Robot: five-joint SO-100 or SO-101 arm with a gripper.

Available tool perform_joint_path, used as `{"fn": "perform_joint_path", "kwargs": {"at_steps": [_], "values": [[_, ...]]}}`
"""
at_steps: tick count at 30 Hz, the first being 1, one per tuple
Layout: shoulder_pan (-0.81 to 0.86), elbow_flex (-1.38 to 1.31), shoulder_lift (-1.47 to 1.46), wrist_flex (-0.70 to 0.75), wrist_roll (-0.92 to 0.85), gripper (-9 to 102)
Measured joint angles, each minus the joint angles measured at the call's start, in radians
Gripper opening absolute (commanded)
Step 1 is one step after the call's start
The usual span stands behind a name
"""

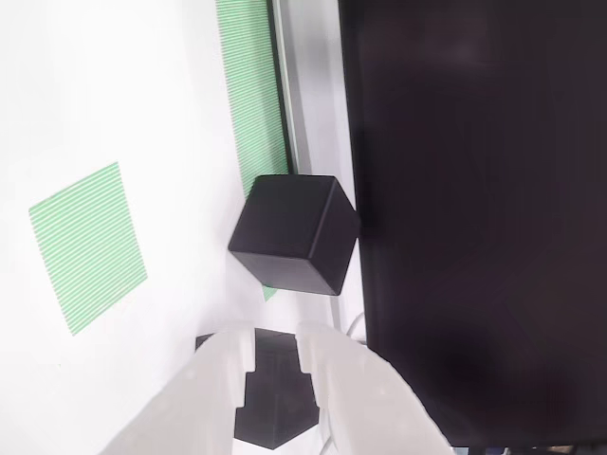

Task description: Stack 3 Blocks on the chosen place.

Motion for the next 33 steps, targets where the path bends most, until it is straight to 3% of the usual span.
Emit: {"fn": "perform_joint_path", "kwargs": {"at_steps": [19, 33], "values": [[0.055, -0.518, -0.531, 0.173, 0.252, 2], [0.12, -0.706, -0.752, 0.209, 0.27, 4]]}}
